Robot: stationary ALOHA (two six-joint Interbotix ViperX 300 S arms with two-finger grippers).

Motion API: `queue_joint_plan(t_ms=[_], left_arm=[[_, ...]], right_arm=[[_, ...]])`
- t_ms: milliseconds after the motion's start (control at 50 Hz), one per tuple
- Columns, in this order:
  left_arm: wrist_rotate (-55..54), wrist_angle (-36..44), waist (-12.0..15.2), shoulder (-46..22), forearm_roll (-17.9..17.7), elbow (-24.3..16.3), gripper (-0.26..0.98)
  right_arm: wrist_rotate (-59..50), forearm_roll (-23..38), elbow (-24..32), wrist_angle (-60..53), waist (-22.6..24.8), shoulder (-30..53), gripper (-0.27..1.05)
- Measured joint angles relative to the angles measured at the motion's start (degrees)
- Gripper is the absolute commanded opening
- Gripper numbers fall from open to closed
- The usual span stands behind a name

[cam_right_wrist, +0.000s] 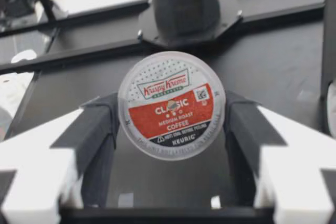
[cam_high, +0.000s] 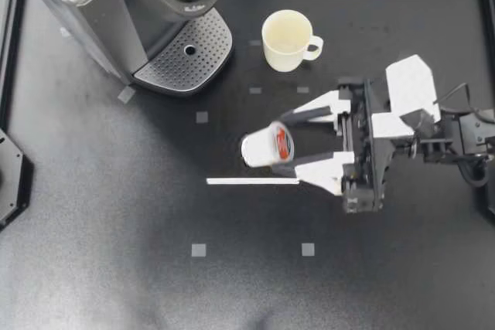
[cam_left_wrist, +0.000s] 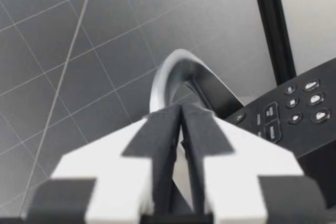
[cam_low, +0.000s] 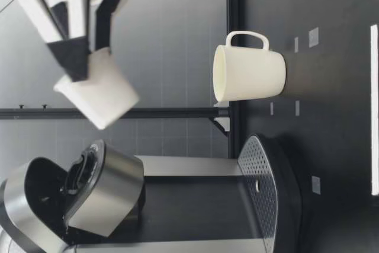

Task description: Place the coffee capsule inside the capsule container, then place the cup onto the center of the cup tray.

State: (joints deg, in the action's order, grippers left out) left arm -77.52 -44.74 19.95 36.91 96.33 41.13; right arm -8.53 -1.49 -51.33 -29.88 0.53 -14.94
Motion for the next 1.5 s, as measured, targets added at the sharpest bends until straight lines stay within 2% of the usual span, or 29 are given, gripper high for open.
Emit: queue_joint_plan(t_ms=[160, 280, 460, 600, 820, 980, 1500], left_arm=[[-1.5, 1.2, 0.3, 0.3, -0.2, 0.0, 0.19], [-3.5, 6.7, 1.4, 1.5, -0.2, 0.0, 0.19], [-6.7, 16.4, 1.8, 6.1, -0.2, 0.0, 0.19], [-7.3, 19.2, 1.8, 9.1, -0.2, 0.6, 0.19], [-8.0, 19.4, 1.8, 9.8, -0.2, 2.0, 0.19], [-7.9, 19.3, 1.8, 9.8, -0.2, 2.1, 0.19], [-7.9, 19.0, 1.8, 9.8, -0.1, 2.5, 0.19]], right_arm=[[0.5, 0.4, 1.4, -1.2, -2.7, -1.1, 0.55], [2.8, 0.9, 3.8, -0.5, -6.1, -2.1, 0.55], [9.3, 0.9, 10.7, 7.5, -11.9, -2.5, 0.55], [15.3, 1.0, 17.6, 16.1, -15.0, -1.8, 0.55], [18.9, 1.0, 24.8, 23.6, -17.3, 1.6, 0.55], [19.0, 1.2, 27.5, 26.9, -18.7, 3.8, 0.55], [19.1, 2.5, 32.0, 28.7, -19.8, 9.4, 0.55]])
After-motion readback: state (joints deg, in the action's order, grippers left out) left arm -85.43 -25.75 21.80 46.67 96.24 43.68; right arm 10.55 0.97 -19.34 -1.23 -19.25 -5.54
